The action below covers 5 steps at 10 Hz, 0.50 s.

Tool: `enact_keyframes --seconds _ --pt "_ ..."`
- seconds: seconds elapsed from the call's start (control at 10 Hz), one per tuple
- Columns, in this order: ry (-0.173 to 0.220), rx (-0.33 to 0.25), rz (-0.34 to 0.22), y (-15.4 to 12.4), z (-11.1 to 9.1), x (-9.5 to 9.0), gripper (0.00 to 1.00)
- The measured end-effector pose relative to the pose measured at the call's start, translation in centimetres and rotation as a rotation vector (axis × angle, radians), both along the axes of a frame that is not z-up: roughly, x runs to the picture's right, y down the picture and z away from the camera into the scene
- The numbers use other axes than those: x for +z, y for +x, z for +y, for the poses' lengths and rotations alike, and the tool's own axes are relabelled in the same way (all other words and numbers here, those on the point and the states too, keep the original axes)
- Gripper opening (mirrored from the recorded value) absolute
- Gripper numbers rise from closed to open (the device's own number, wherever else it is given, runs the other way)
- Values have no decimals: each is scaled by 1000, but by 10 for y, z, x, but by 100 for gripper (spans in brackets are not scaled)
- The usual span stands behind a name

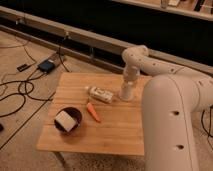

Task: Place the ceramic cup over the eraser

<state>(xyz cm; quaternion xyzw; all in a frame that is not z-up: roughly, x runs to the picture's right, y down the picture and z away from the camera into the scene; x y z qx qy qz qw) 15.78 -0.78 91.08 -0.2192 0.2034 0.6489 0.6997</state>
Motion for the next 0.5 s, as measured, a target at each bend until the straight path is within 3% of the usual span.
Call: enact_keyframes --seconds 0.3,0.5 --pt "8 3 4 -1 -2 -1 68" --pt "13 5 4 -1 -3 -2 80"
